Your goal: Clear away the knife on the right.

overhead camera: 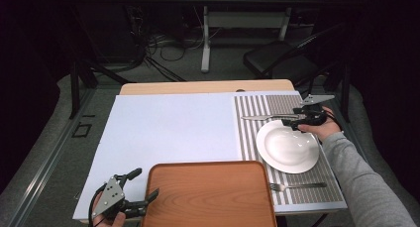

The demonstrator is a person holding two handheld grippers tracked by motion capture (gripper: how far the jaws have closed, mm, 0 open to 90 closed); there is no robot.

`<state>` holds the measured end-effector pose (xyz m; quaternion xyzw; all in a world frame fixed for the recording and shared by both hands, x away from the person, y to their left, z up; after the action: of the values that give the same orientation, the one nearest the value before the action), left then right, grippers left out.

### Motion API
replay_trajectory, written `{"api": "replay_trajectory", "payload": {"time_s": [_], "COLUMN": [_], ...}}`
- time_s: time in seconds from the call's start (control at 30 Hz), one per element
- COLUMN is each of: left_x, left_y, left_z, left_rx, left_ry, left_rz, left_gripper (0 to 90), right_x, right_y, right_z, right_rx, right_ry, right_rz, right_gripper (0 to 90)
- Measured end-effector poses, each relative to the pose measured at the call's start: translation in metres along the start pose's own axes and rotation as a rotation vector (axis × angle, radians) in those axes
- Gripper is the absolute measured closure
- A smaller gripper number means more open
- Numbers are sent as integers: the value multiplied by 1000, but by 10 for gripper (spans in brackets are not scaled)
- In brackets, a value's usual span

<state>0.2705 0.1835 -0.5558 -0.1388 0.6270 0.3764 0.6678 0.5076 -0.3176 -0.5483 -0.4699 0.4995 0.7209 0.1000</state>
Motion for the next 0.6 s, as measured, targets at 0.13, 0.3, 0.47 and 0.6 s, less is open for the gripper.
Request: {"api": "replay_trajectory", "payload": {"time_s": [0.13, 0.3, 0.47, 0.6], "left_x": [0, 0, 0, 1], "left_y": [0, 1, 1, 2], "left_z": [0, 0, 1, 1], "left_rx": [-1, -2, -1, -2], "left_ry": [-1, -1, 1, -4], "left_rz": [1, 2, -1, 2], "left_gripper": [159, 159, 159, 159], "right_x": [-3, -10, -18, -21], "right_y": [-5, -12, -17, -21], "right_z": [-4, -8, -11, -12], "right_rx": [11, 29, 39, 44], "right_ry": [-3, -6, -5, -13], "right_rz": [14, 21, 26, 32], "right_gripper": [246, 242, 248, 254]}}
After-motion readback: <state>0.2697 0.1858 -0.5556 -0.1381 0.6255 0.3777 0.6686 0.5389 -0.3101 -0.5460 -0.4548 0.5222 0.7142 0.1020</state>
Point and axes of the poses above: each handheld gripper's, and its own axes: y roughly backward along the jaws, x roughly out of its underside, z roughly to its left, the point moved 8 cm from there along -y, roughly forward along the jaws, and after that the axes turned 7 degrees about -y, right-handed, at the moved point
